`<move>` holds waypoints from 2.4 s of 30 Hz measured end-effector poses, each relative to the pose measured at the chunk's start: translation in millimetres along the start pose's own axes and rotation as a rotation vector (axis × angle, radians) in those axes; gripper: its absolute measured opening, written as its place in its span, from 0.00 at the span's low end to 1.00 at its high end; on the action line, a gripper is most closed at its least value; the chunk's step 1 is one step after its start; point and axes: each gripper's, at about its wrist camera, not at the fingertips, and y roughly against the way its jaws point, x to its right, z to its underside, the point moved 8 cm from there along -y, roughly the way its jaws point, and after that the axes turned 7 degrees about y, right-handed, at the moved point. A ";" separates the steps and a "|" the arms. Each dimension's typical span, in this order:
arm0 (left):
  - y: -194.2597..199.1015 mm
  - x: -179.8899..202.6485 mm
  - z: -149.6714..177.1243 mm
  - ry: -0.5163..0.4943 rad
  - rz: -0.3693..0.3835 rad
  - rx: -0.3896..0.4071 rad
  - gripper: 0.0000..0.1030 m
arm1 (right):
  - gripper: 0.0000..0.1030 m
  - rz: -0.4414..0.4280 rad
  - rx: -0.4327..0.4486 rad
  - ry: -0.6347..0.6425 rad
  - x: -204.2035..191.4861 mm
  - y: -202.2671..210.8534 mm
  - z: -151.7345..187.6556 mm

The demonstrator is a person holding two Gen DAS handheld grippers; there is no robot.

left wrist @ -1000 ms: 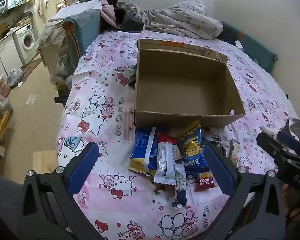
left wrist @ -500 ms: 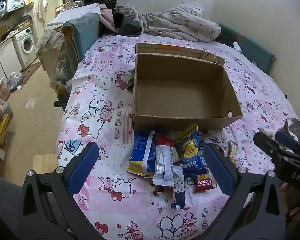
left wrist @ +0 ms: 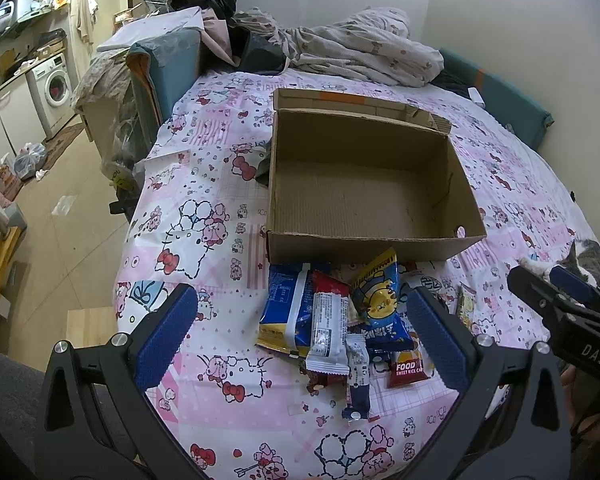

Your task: Organize snacks

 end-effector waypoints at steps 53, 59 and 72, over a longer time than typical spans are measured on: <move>4.2 -5.8 -3.0 0.024 -0.002 0.007 1.00 | 1.00 -0.018 -0.006 -0.022 -1.1 -2.0 0.5; 4.2 -5.9 -2.9 0.025 -0.003 0.006 1.00 | 1.00 -0.017 -0.007 -0.022 0.0 -1.9 -0.1; 2.2 -14.6 -5.8 0.045 -0.011 -0.034 1.00 | 1.00 -0.028 -0.034 -0.066 6.9 -5.9 -1.1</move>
